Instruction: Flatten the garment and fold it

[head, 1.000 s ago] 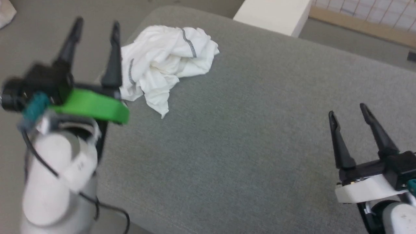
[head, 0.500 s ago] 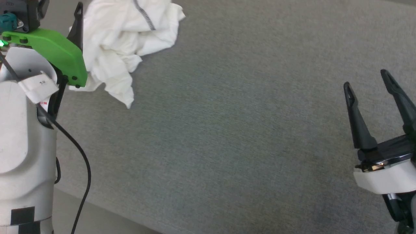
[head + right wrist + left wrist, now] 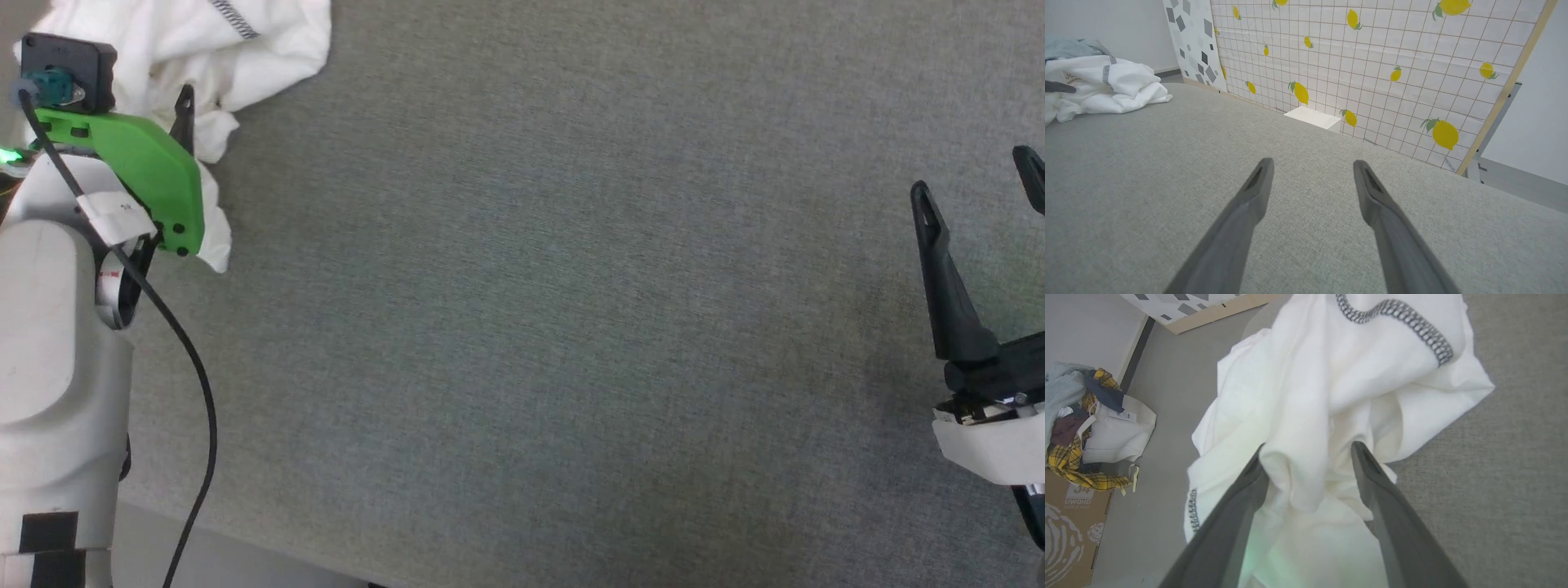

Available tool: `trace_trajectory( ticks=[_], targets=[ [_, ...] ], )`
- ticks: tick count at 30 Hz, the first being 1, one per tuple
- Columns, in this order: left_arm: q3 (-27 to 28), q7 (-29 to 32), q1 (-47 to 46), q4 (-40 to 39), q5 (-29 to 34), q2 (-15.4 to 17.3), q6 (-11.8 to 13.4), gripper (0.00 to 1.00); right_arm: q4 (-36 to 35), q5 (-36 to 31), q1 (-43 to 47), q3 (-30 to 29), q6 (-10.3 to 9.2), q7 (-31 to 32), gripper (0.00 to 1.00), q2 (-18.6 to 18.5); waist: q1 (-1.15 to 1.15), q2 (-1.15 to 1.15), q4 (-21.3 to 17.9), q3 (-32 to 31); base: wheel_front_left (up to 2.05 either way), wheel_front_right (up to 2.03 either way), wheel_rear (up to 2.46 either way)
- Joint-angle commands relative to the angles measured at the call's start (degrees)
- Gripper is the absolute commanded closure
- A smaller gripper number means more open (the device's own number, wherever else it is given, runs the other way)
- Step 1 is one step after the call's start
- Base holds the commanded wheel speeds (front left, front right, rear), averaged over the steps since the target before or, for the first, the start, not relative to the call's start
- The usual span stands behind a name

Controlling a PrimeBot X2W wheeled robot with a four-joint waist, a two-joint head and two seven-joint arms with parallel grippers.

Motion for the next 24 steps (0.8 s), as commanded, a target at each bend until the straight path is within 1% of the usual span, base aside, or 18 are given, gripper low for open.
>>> trace_trajectory(
  ticks=[1,7,8,9,14,19,24],
  targets=[
    [-0.1,0.0,-1.1,1.0,0.3,0.5,0.7,0.00,-0.6,0.5,-0.3,0.0,-0.09,0.1,0.00,-0.4,-0.01,0.00,-1.4,1.7,0.00,0.00,0.00],
    [-0.7,-1.5,-0.9,5.5,1.4,1.3,1.9,0.00,-0.9,1.1,-0.6,0.1,-0.09,0.3,0.00,-1.0,-0.01,0.00,-2.1,2.3,0.00,0.00,0.00],
    [-0.8,-1.8,-0.9,5.9,1.6,1.4,2.0,0.95,-0.8,1.1,-0.6,0.2,-0.09,0.3,0.00,-1.0,-0.01,0.00,-2.1,2.3,0.00,0.00,0.00],
    [-0.8,-2.3,-1.0,6.4,1.6,1.4,2.2,1.00,-0.7,1.1,-0.7,0.3,-0.09,0.2,0.00,-1.0,-0.01,0.00,-2.2,2.2,0.00,0.00,0.00],
    [-0.2,-5.0,-1.9,7.6,2.1,3.0,3.3,1.00,0.6,1.5,-1.0,0.9,-0.09,-0.7,0.00,0.1,-0.01,0.00,-3.0,0.4,0.00,0.00,0.00],
    [1.5,-8.0,-3.7,6.9,2.4,5.9,4.6,1.00,3.0,1.6,-1.6,1.7,-0.09,-2.4,0.00,2.2,-0.01,0.00,-4.3,-3.1,0.00,0.00,0.00],
    [3.3,-9.3,-5.6,4.6,0.9,8.1,3.9,1.00,6.1,1.6,-1.7,1.7,-0.09,-4.3,0.00,4.6,-0.01,0.00,-5.9,-7.3,0.00,0.00,0.00]
  ],
)
